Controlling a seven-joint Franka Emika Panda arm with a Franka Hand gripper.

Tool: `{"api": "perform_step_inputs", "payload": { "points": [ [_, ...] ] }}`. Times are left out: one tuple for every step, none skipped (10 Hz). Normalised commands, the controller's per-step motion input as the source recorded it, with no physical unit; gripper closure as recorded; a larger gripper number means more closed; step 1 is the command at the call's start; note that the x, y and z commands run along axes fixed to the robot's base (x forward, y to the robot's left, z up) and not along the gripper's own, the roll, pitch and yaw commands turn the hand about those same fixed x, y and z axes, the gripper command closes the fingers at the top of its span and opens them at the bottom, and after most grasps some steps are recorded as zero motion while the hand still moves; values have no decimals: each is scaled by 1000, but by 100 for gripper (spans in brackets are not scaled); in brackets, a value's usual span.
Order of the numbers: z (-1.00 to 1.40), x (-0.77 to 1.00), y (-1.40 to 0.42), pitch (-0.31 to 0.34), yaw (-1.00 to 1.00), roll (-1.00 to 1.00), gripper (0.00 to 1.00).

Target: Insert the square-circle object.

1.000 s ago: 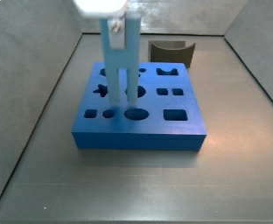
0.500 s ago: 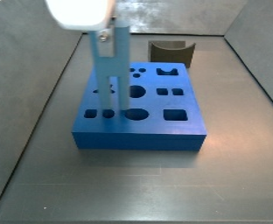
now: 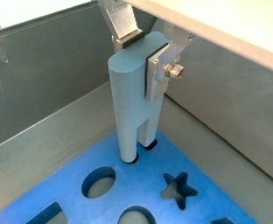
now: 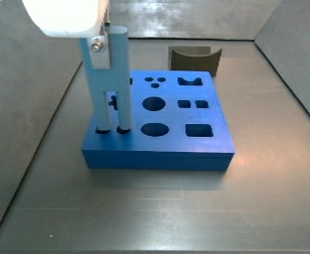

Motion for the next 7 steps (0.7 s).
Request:
{"api": "perform_step_inputs", "payload": {
  "points": [
    [-86, 0, 0, 0, -11, -69, 100],
    [-143, 0, 0, 0, -269, 0, 100],
    [-146, -20, 0, -6, -277, -43, 100],
    [-206, 0, 0, 0, -226, -66, 100],
    [-269, 31, 20, 0, -246, -41, 100],
    [-334, 129, 40, 0, -180, 0, 100],
    [-351, 111, 43, 0, -149, 0, 100]
  ]
}}
